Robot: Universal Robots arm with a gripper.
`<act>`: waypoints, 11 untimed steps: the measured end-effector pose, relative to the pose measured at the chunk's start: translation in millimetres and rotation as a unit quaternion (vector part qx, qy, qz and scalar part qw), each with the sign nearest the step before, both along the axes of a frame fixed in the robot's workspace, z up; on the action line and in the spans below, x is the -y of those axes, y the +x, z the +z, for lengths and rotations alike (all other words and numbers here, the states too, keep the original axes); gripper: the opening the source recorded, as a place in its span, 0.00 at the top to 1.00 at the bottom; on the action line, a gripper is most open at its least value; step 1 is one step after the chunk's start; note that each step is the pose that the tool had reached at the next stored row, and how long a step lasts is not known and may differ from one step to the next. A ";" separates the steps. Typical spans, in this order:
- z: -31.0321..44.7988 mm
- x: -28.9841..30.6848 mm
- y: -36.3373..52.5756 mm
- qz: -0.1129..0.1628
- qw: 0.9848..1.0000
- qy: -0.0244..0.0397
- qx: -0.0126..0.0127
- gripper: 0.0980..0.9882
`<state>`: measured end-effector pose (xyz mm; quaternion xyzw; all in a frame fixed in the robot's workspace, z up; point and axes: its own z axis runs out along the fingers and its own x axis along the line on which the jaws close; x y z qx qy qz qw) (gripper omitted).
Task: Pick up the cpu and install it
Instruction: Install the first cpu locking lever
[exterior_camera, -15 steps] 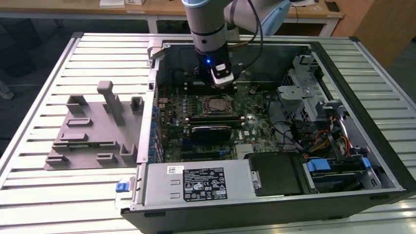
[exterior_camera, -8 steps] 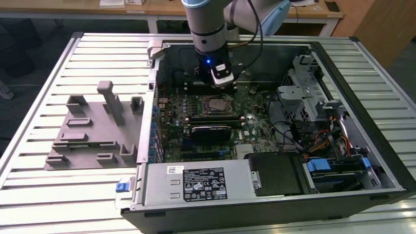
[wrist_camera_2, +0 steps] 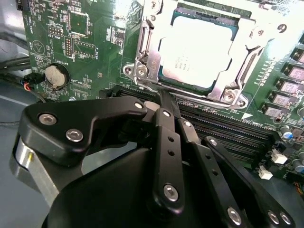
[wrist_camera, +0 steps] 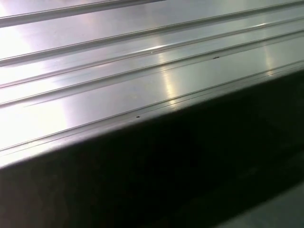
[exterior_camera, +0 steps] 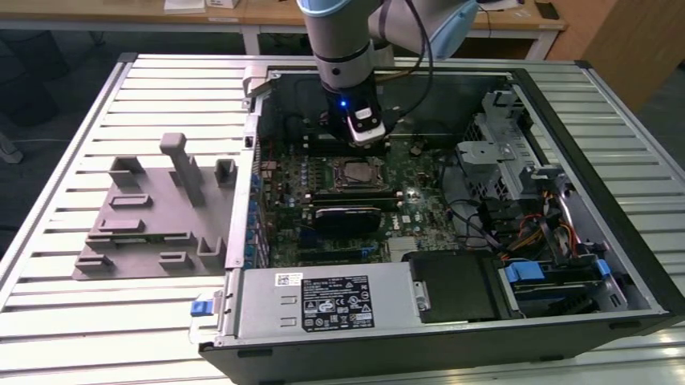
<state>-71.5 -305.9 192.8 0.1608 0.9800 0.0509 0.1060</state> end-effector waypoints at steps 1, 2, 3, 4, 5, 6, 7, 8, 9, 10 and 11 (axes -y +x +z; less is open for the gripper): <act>-0.2 0.1 0.0 0.000 1.000 0.000 0.000 0.99; -0.3 0.2 0.0 0.000 1.000 0.000 0.000 0.99; -0.4 0.4 0.0 0.000 1.000 0.000 0.000 0.99; -0.4 0.6 0.2 0.000 1.000 0.000 0.000 0.99; -0.4 0.9 0.3 0.000 1.000 0.000 0.000 0.99; -0.4 1.1 0.5 0.000 1.000 0.000 0.000 0.99; -0.5 1.3 0.8 0.000 1.000 0.000 0.000 0.99; -0.5 1.5 1.4 0.000 1.000 0.000 0.000 0.99; -0.5 1.7 2.2 0.000 1.000 0.000 0.000 0.99; -0.5 2.0 3.0 0.000 1.000 0.001 0.000 0.99; -0.5 2.1 3.8 0.000 1.000 0.001 0.000 0.99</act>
